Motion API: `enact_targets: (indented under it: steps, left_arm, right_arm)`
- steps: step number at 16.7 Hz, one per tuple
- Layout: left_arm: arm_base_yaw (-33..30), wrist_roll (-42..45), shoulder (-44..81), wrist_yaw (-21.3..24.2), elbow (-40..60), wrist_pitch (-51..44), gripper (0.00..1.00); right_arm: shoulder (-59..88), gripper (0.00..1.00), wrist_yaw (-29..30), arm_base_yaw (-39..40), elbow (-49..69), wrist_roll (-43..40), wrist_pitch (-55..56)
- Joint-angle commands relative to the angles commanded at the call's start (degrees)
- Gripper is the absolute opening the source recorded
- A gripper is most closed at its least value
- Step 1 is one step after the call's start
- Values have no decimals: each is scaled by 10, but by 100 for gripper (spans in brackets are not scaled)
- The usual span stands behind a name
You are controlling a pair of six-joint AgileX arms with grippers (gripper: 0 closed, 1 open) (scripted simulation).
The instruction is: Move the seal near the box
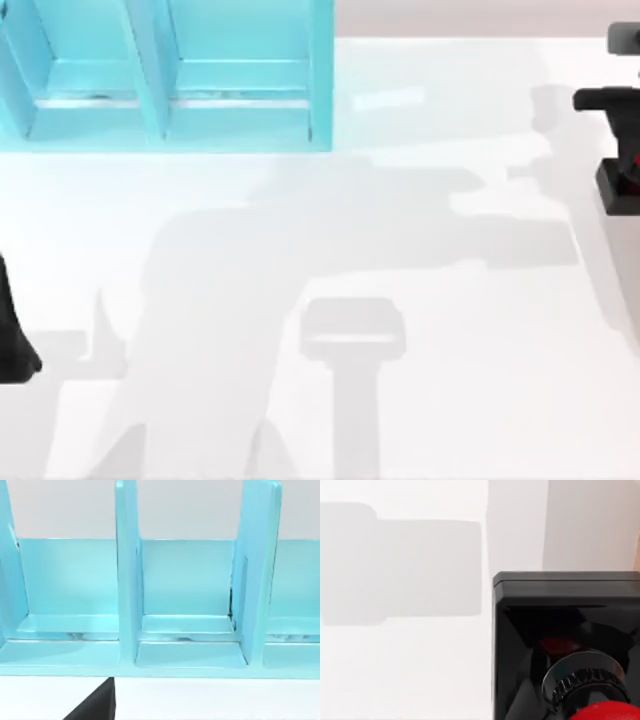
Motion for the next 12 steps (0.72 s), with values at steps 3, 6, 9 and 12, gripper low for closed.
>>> enact_targets:
  steps: [3,6,9,12]
  left_arm:
    - [0,0,0,0,0,0,100]
    - [0,0,0,0,0,0,100]
    - [0,0,0,0,0,0,100]
    - [0,0,0,0,0,0,100]
  right_arm:
    - [0,23,0,0,0,0,0]
    - [0,45,0,0,0,0,0]
    - [0,68,0,0,0,0,0]
    - [0,90,0,0,0,0,0]
